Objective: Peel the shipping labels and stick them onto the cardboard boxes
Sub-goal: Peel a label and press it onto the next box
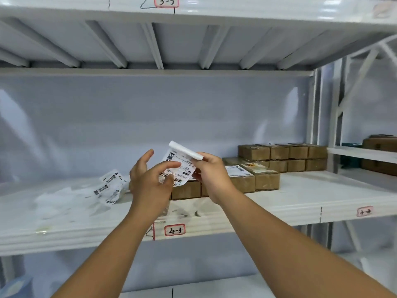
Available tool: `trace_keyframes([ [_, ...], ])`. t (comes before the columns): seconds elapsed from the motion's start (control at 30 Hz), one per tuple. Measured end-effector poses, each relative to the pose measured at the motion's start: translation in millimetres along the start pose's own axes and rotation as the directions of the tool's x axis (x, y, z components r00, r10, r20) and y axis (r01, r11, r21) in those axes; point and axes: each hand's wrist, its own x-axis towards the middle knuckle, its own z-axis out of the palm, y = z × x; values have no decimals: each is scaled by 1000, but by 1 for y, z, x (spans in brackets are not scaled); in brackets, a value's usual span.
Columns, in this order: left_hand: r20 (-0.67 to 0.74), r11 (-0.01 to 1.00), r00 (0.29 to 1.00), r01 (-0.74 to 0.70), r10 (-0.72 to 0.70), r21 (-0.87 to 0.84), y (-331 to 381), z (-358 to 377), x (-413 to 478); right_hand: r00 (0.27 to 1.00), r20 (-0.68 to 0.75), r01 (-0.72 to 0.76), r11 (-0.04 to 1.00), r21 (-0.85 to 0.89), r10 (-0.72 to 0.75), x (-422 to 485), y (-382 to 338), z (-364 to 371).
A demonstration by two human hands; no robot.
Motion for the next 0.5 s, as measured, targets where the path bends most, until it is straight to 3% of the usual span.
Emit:
trace_keyframes([
  [0.1, 171, 993, 985, 14, 7, -121, 19, 12, -1, 998, -42, -38, 997, 62, 41, -4, -5, -25],
  [0.2, 246, 972, 969, 60, -3, -226, 31, 26, -1, 988, -122, -85, 992, 91, 96, -7, -9, -47],
  [0.33, 376, 854, 924, 249, -68, -457, 44, 37, -3, 955, -271, -103, 991, 80, 121, -3, -8, -76],
  [0.5, 515, 773, 857, 350, -36, -529, 56, 53, -6, 928, -347, -148, 989, -7, 136, 2, -3, -101],
])
